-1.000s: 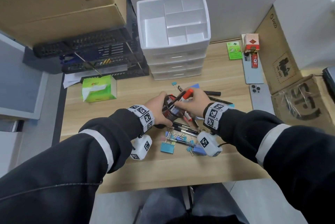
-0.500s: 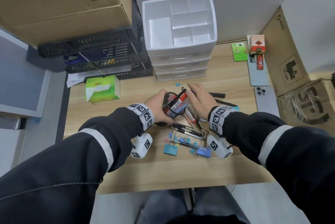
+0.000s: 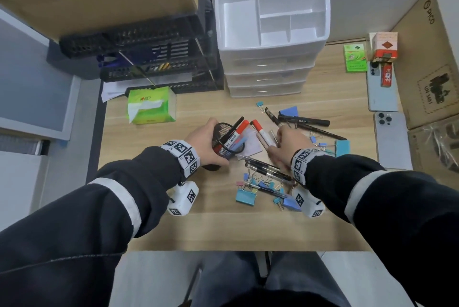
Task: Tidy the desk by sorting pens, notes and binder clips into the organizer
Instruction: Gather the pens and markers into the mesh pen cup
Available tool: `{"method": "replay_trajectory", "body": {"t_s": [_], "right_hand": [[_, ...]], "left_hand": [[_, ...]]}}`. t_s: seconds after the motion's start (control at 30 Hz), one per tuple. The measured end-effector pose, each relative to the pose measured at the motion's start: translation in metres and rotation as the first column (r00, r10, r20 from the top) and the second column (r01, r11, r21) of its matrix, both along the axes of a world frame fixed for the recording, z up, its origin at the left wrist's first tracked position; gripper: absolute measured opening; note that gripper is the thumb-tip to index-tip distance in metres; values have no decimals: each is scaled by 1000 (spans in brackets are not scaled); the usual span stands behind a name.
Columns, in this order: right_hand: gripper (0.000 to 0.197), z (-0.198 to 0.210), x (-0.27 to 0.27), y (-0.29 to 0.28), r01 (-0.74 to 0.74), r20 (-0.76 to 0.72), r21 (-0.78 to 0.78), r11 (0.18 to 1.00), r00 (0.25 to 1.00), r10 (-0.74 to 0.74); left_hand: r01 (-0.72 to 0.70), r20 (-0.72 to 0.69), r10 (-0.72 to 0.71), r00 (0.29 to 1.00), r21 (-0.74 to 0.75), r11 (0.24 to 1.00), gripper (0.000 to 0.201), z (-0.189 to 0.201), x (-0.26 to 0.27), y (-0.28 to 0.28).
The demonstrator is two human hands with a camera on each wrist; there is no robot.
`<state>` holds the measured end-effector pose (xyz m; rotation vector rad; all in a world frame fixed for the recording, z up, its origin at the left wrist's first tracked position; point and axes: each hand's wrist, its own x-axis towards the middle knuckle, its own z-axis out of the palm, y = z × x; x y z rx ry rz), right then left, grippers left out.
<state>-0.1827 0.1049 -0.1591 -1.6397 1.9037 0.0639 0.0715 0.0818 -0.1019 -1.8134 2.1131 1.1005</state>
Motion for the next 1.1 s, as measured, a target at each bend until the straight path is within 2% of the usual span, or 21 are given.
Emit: {"method": "replay_trajectory", "body": {"t_s": [0.1,0.27,0.4,0.5,0.63,0.77,0.83,0.87,0.93,1.03,1.1], "right_hand": [[39,-8,16,-2,-8,-72,23,1000,997,10],[35,-14,28,-3,69,-113,62,996,992,-62],[20,-14,23,-2,49,-130,137,989,991,-31],[14,-10,19,-1,44,-93,168,985,995,-28],[16,4,16,-5,80,-21,67,995,997,-79],[18,32,10,-19,61,177,-45,997,983,-52],[16,51,9,-28,168,351,-65,984,926,-135],[14,60,10,-32,248,448,-56,967,872,-198],[9,77,15,-39,390,634,-18,921,716,-291],[9,94,29,-43,447,814,45,893,502,-292],[12,95,39,-42,444,836,39,895,476,-273]], "left_hand": [[-18,-16,18,1000,0,1000,100,-6,7,5],[-26,-28,27,999,20,999,105,-15,12,10],[-12,-18,13,1000,33,999,104,-19,11,12],[8,-10,-8,1000,39,999,102,-17,10,10],[26,10,-27,1000,40,999,105,-10,9,4],[31,37,-32,999,36,999,104,-1,6,-4],[38,51,-40,998,36,999,101,3,4,-9],[44,50,-45,998,36,998,99,6,1,-11],[45,37,-46,998,40,998,97,9,-6,-13],[37,-30,-37,999,29,999,97,13,-21,-14],[49,-60,-49,997,11,999,95,16,-32,-15]]}}
